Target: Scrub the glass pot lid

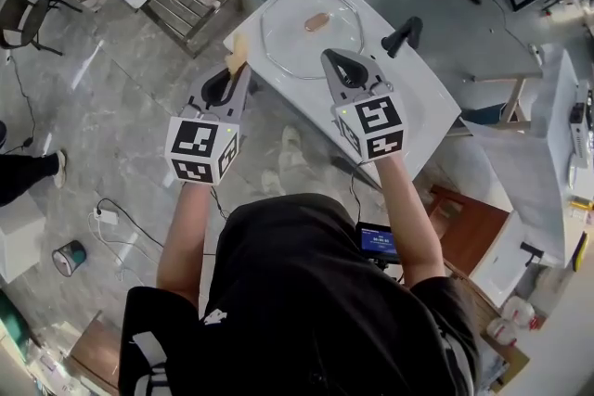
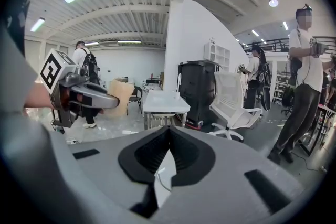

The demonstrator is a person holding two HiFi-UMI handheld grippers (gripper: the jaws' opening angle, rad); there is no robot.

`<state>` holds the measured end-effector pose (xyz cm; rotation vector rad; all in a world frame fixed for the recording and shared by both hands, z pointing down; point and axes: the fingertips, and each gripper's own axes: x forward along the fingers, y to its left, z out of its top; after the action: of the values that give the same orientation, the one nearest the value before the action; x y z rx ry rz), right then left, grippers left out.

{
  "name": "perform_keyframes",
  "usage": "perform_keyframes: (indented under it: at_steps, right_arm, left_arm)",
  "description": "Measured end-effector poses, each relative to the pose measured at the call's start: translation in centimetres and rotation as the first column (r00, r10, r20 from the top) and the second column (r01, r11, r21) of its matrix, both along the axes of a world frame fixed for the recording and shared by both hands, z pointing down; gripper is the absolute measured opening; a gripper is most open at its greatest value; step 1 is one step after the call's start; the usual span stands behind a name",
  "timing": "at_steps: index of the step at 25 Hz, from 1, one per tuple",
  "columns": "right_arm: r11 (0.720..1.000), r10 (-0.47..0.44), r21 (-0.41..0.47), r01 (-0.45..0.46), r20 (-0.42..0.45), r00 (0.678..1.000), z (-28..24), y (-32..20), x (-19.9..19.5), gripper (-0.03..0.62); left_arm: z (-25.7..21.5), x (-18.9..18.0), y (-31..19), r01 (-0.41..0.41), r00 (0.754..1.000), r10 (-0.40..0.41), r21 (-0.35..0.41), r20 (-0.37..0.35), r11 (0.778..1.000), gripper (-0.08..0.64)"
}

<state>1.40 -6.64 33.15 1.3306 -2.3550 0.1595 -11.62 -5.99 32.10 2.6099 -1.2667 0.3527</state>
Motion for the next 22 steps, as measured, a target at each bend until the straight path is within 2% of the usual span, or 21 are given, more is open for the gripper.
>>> perform_keyframes:
  at_steps: [12, 22]
  right_arm:
    - [0.989, -0.057, -0.135, 0.054, -0.019, 0.998, 5.7, -6.0, 2.8, -0.002]
    - [0.954, -0.165, -0.263, 0.145, -0.058, 0.985, 11.6, -8.7, 3.8, -0.001]
  left_arm:
    - [4.9, 3.6, -5.9, 0.013, 1.000, -0.012, -0.110, 0.014, 0.994, 0.020]
    - [10.3, 5.5, -8.5, 0.024, 0.999, -0.016, -0.210, 0.039, 0.977, 0.020]
